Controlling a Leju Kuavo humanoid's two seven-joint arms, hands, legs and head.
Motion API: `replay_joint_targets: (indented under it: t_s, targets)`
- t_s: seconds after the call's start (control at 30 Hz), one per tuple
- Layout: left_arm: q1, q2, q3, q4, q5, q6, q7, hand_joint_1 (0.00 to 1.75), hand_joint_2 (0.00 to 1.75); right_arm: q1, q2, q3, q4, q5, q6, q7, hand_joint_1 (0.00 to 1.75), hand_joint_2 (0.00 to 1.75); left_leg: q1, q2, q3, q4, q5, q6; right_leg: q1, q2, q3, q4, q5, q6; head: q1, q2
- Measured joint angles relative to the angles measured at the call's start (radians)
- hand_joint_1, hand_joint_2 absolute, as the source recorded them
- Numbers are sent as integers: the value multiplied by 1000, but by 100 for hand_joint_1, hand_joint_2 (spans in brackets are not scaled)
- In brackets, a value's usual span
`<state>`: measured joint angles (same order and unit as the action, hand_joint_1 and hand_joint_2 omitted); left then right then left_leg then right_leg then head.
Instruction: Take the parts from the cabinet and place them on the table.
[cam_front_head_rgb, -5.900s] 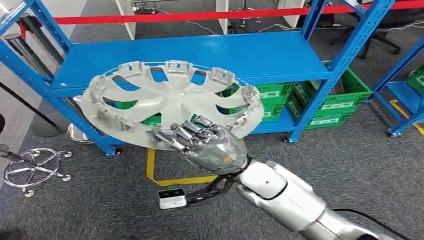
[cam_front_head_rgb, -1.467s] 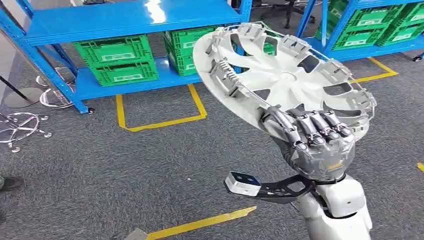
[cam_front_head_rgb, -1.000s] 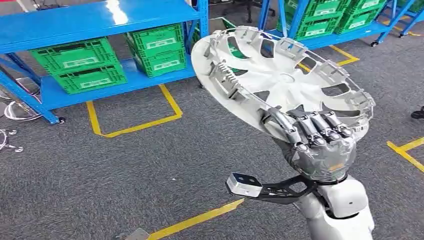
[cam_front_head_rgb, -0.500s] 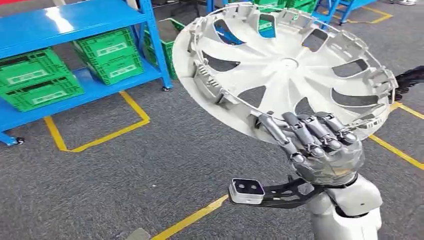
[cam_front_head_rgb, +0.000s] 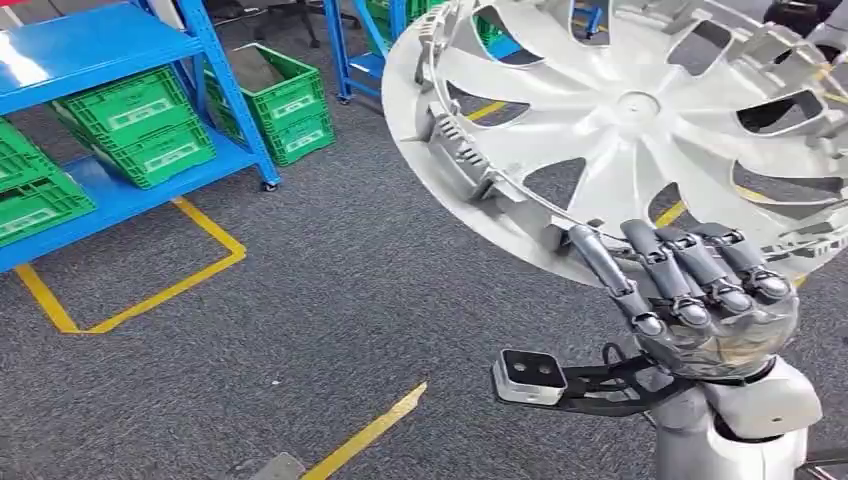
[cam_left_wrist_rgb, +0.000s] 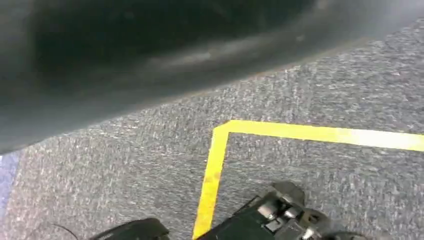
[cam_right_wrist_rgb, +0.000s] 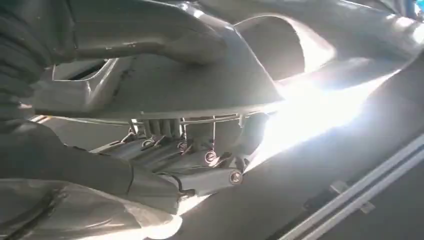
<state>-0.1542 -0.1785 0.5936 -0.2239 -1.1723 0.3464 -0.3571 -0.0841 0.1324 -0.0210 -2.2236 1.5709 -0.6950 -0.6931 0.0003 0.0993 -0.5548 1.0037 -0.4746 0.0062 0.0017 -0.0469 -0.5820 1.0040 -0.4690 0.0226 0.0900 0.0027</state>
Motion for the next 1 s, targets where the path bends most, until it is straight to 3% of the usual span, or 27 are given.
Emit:
replay_joint_targets:
  t_s: [0.03, 0.07, 0.1, 0.13, 0.17, 0.2, 0.23, 0.27, 0.3, 0.33, 0.37, 0.4, 0.43, 0.5, 0.57, 0.6, 0.63, 0.67, 0.73, 0.77, 0.8, 0.83, 0.87, 0.9, 0.93, 0.97, 1.0]
  targets:
    - [-1, -1, 0, 0, 0, 0, 0, 0, 0, 0, -3, -2, 0, 0, 0, 0, 175, 175, 0, 10, 2, -1, 0, -4, -1, 10, -3, -2, 2, -6, 1, 0]
    - [-3, -1, -1, 0, 0, 0, 0, 0, 0, 1, -7, -4, -1, 0, 0, 0, 175, 175, 4, -6, -1, 4, -13, -14, -10, 18, 1, -10, 9, -16, 0, 0]
    - [-4, -1, -1, 0, 0, 0, 0, 0, 0, 1, -10, -6, -2, 0, 0, 0, 175, 175, 6, -49, -8, 31, -37, -17, -10, 28, 0, -10, 11, -20, -1, 0]
    - [-3, -1, -1, 0, 1, 0, 0, 0, 0, 2, -11, -8, -2, 0, 0, 0, 175, 175, 7, -75, -33, 93, -76, -17, -11, 35, -1, -10, 12, -24, -3, 0]
    - [1, 0, -1, 0, 1, -2, 0, 0, 0, 5, -12, -9, -2, 0, 0, 0, 175, 175, 7, -88, -71, 187, -123, -19, -11, 47, -1, -10, 13, -25, -5, 0]
    - [5, 0, -1, 0, 1, -2, 0, 0, 0, 7, -14, -10, -2, 0, 0, 0, 175, 175, 7, -92, -106, 268, -155, -20, -10, 59, -2, -10, 13, -27, -4, 0]
    - [8, 1, -1, 0, 1, -3, 0, 0, 0, 9, -16, -11, -2, 0, 0, 0, 175, 175, 6, -93, -131, 322, -167, -19, -9, 73, -3, -8, 14, -27, -5, 0]
    - [9, 2, -1, 0, 1, -3, 1, 0, 0, 11, -18, -13, -2, 0, 0, 0, 175, 175, 6, -94, -129, 318, -151, -18, -9, 86, -3, -7, 14, -27, -5, 0]
    - [9, 2, -1, 0, 1, -3, 1, 0, 0, 14, -19, -13, -2, 0, 0, 0, 175, 175, 7, -95, -110, 275, -116, -16, -9, 99, -3, -6, 14, -27, -5, 0]
    - [8, 2, -1, 0, 1, -3, 1, 0, 0, 16, -21, -14, -2, 0, 0, 0, 175, 175, 7, -100, -75, 198, -70, -12, -10, 112, -3, -3, 14, -26, -5, 0]
    - [7, 2, -1, 0, 1, -3, 1, 0, 0, 17, -23, -15, -2, 0, 0, -1, 175, 175, 7, -120, -27, 96, -19, -6, -10, 126, -3, 0, 14, -26, -5, 0]
    - [7, 3, -2, 0, 1, -2, 1, 0, 0, 18, -24, -15, -2, 0, 0, -1, 175, 175, 8, -161, 4, 31, -8, 2, -12, 136, -5, 2, 14, -24, -5, 0]
    - [7, 4, -2, 0, 1, -2, 2, 0, 0, 17, -25, -16, -2, 0, 0, 0, 175, 175, 11, -170, 10, 12, -14, 3, -7, 148, -12, 9, 14, -17, -3, 0]
    - [5, 3, -3, 0, 1, -4, 2, 0, 0, 20, -26, -16, -2, 0, 0, -1, 175, 175, 6, -157, 7, 11, -18, 0, -15, 164, -25, 7, 22, -3, -3, 0]
    - [3, 3, -5, 0, 2, -5, 2, 0, 0, 25, -27, -17, -2, 0, 0, -1, 175, 175, 11, -136, 9, -1, -8, 11, -14, 183, -29, -1, 30, 12, -3, 0]
    - [-2, 2, -6, 0, 2, -10, 2, 0, 0, 30, -31, -17, -1, 0, 0, -1, 175, 175, 15, -121, 12, -10, -2, 14, -13, 139, -43, 14, 17, 12, -5, 0]
    - [-4, -1, -6, 0, 2, -14, 2, 0, 0, 28, -33, -17, 0, 0, 0, -1, 175, 175, 14, -113, 11, -13, 0, 17, -9, 96, -63, 56, -14, 17, 5, 0]
    - [-3, -2, -6, 0, 2, -18, 2, 0, 0, 29, -34, -17, 2, 0, 0, -1, 175, 175, 13, -102, 9, -13, 0, 17, -11, 72, -100, 136, -56, 21, 10, 0]
    - [3, 0, -6, 0, 2, -21, 3, 0, 0, 34, -35, -18, 7, 0, 0, -1, 175, 175, 12, -74, 8, -12, -1, 17, -14, 54, -172, 288, -112, 26, 10, 0]
    - [4, 2, -6, 0, 2, -22, 5, 0, 0, 37, -35, -18, 10, 0, 0, -1, 175, 175, 12, -60, 8, -12, -1, 17, -15, 51, -183, 310, -107, 27, 10, 0]
    - [3, 2, -6, 0, 1, -23, 6, 0, 0, 39, -37, -21, 11, 0, 0, -1, 175, 175, 12, -50, 9, -12, -3, 16, -16, 48, -168, 282, -82, 28, 10, 0]
    - [1, 2, -7, 0, 0, -23, 6, 0, 0, 40, -37, -24, 11, 0, 0, -1, 175, 175, 12, -39, 11, -12, -5, 14, -18, 41, -129, 211, -42, 28, 10, 0]
    - [0, 1, -8, 0, -1, -26, 8, 0, 0, 40, -39, -26, 11, 0, 0, -1, 175, 175, 12, -30, 15, -12, -8, 10, -19, 22, -72, 106, 3, 29, 10, 0]
    - [0, 1, -10, 0, -1, -28, 9, 0, 0, 40, -40, -27, 11, 0, 0, -1, 175, 175, 12, -22, 19, -12, -11, 5, -19, -12, -29, 29, 22, 29, 10, 0]
    - [-1, 4, -11, 0, -1, -31, 9, 0, 0, 39, -40, -30, 12, 0, 0, -1, 175, 175, 1, -16, 18, -7, -16, -3, -5, -36, -8, 1, 6, 24, 14, 0]
    - [0, 5, -15, 0, -2, -33, 10, 0, 0, 41, -40, -32, 13, 0, 0, -1, 175, 175, -2, -9, 18, -8, -15, -6, -9, -21, -13, 4, 9, 10, 9, 0]
    - [-1, 5, -18, 0, -2, -36, 11, 0, 0, 44, -42, -36, 13, 0, 0, -1, 175, 175, -2, 0, 21, -8, -15, -7, -8, -12, -16, 5, 10, 7, 6, 0]
